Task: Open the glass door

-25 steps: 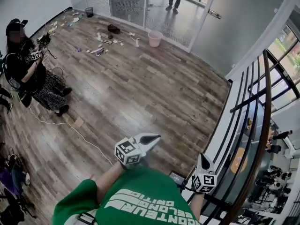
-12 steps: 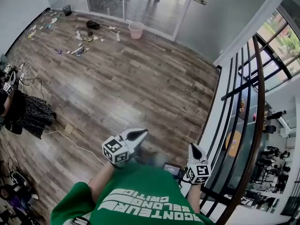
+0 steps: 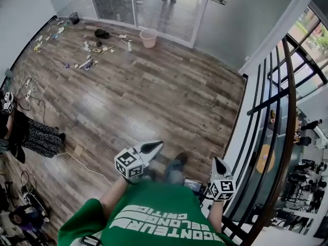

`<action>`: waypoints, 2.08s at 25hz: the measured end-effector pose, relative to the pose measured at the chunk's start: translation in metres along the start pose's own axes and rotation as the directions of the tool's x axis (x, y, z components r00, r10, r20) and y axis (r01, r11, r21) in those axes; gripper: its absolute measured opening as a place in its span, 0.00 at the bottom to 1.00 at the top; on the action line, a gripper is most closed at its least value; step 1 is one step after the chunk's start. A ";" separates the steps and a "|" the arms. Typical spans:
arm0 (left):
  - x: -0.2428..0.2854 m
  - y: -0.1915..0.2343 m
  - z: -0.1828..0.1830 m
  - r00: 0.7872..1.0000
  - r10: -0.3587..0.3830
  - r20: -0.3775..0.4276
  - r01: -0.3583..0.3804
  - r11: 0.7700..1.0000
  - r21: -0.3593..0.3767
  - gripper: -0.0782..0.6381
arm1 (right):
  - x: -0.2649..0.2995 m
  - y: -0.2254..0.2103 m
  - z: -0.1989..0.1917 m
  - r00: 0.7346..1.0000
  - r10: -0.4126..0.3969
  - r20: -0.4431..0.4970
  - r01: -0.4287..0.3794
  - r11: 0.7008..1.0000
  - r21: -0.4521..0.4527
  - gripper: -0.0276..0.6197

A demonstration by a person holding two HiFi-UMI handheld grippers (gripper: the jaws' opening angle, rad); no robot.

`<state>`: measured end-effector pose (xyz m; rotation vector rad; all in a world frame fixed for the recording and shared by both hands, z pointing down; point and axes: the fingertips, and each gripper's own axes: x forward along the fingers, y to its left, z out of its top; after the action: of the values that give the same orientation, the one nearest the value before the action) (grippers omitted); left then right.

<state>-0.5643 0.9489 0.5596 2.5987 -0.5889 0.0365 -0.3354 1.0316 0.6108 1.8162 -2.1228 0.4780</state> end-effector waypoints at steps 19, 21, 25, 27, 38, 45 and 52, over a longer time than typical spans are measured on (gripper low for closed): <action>0.162 0.033 0.076 0.999 0.035 -0.005 -0.035 0.997 0.072 0.13 | 0.059 -0.183 0.076 0.993 -0.050 0.105 0.041 0.996 0.081 0.03; 0.166 0.041 0.080 0.999 0.049 -0.006 -0.048 0.996 0.070 0.13 | 0.068 -0.189 0.080 0.993 -0.042 0.114 0.030 0.994 0.105 0.03; 0.176 0.067 0.084 0.998 0.070 -0.007 -0.069 0.997 0.040 0.13 | 0.088 -0.197 0.091 0.993 -0.028 0.118 0.012 0.990 0.138 0.03; 0.184 0.082 0.086 0.998 0.063 -0.013 -0.063 0.998 0.022 0.13 | 0.095 -0.200 0.101 0.993 -0.036 0.112 0.021 0.991 0.132 0.03; 0.266 0.188 0.135 0.998 -0.057 0.036 0.058 0.998 -0.009 0.13 | 0.187 -0.212 0.182 0.990 -0.098 0.099 0.096 0.995 0.028 0.03; 0.302 0.234 0.174 0.993 -0.115 0.027 0.116 0.993 -0.025 0.13 | 0.232 -0.218 0.224 0.987 -0.132 0.092 0.130 0.991 0.029 0.03; 0.345 0.255 0.180 0.988 -0.156 -0.017 0.155 0.987 -0.052 0.13 | 0.243 -0.243 0.240 0.979 -0.182 0.095 0.179 0.983 0.038 0.03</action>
<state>-0.3702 0.5260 0.5564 2.5834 -0.3728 -0.0015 -0.1362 0.6757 0.5147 2.0649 -1.9959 0.3836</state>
